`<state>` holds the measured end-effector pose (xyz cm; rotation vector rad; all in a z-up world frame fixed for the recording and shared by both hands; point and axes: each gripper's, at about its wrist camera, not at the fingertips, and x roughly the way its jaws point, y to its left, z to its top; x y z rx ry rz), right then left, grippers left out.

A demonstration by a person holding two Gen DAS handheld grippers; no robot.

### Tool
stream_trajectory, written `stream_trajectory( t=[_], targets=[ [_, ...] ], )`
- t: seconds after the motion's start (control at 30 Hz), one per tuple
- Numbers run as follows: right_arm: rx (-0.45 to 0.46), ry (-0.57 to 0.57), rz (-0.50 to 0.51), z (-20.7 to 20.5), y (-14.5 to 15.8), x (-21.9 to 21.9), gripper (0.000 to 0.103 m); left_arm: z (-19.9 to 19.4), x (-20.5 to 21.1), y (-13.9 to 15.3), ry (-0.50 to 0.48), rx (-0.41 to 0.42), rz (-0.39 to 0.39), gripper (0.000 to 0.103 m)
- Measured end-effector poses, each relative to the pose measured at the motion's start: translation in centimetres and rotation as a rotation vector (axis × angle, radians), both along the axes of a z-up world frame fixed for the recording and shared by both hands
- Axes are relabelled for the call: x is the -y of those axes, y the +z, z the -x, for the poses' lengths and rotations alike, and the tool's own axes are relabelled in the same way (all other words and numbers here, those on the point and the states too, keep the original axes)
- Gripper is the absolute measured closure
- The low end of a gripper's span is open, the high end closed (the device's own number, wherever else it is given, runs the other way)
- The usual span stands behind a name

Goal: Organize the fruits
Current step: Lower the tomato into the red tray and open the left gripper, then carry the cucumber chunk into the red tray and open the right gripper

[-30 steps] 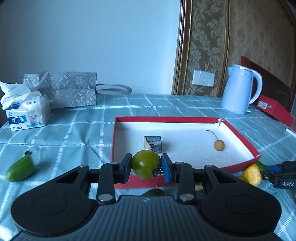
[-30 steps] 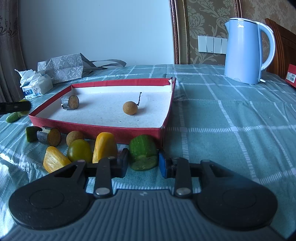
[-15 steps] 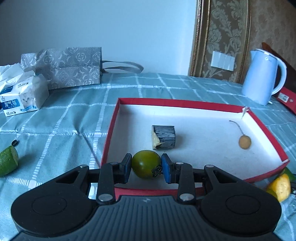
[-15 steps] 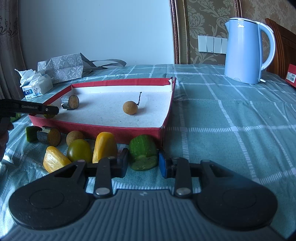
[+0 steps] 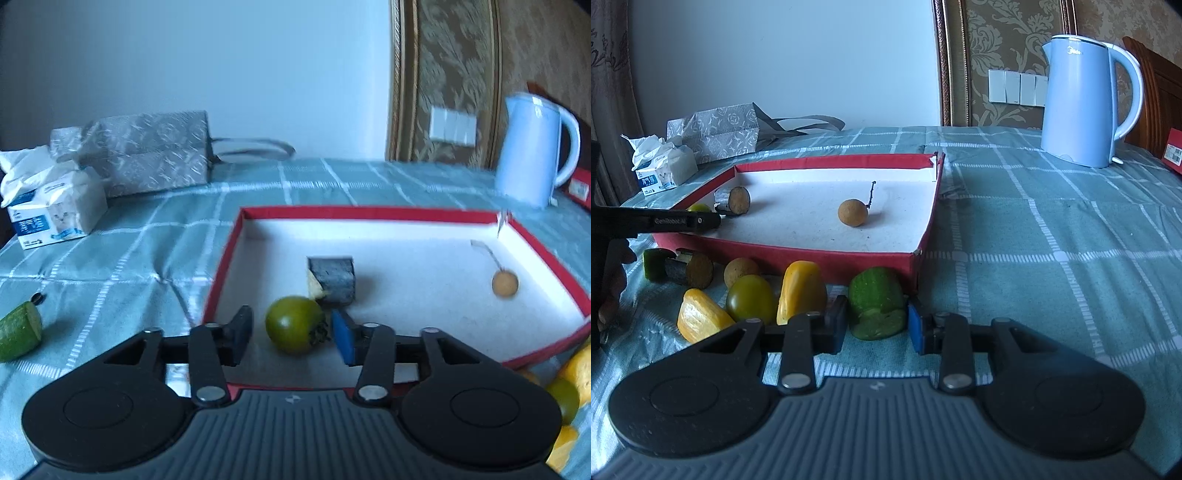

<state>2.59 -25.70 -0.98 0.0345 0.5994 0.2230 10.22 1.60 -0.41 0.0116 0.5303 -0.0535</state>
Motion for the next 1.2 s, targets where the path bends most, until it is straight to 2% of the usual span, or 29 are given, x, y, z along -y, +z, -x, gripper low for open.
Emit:
stream_trajectory(
  t=[0.07,0.17,0.23,0.37,0.47,0.53,0.7,0.9,1.0,1.2],
  targets=[
    [0.0,0.0,0.0,0.0,0.0,0.0,0.071,0.6,-0.4,0.4,0.009,0.029,0.016,0.038],
    [-0.001,0.0,-0.001,0.0,0.0,0.0,0.071,2.2,-0.4,0.8,0.004,0.064,0.011,0.034],
    [-0.001,0.0,-0.002,0.0,0.0,0.0,0.071,3.5,0.0,0.9,-0.002,0.074,-0.005,0.027],
    [-0.001,0.0,-0.002,0.0,0.0,0.1,0.071,6.0,1.1,0.8,-0.039,0.101,-0.042,0.025],
    [-0.001,0.0,-0.002,0.0,0.0,0.0,0.071,7.2,1.6,0.5,-0.055,0.085,-0.048,0.024],
    [-0.001,0.0,-0.003,0.0,0.0,0.1,0.071,7.9,1.5,0.4,-0.047,0.092,-0.038,0.02],
    [-0.001,0.0,-0.002,0.0,0.0,0.0,0.071,8.8,0.6,0.2,-0.037,0.063,0.034,0.019],
    [0.005,-0.001,0.004,0.0,0.0,0.1,0.071,9.0,0.3,0.0,-0.054,0.043,0.052,0.013],
    [0.031,-0.017,0.019,0.4,0.2,0.0,0.071,8.7,-0.1,-0.1,-0.065,0.022,0.087,0.01],
    [0.082,-0.043,0.028,1.9,0.7,-0.2,0.072,9.3,0.4,-0.1,-0.102,0.02,0.056,0.01]
  ],
)
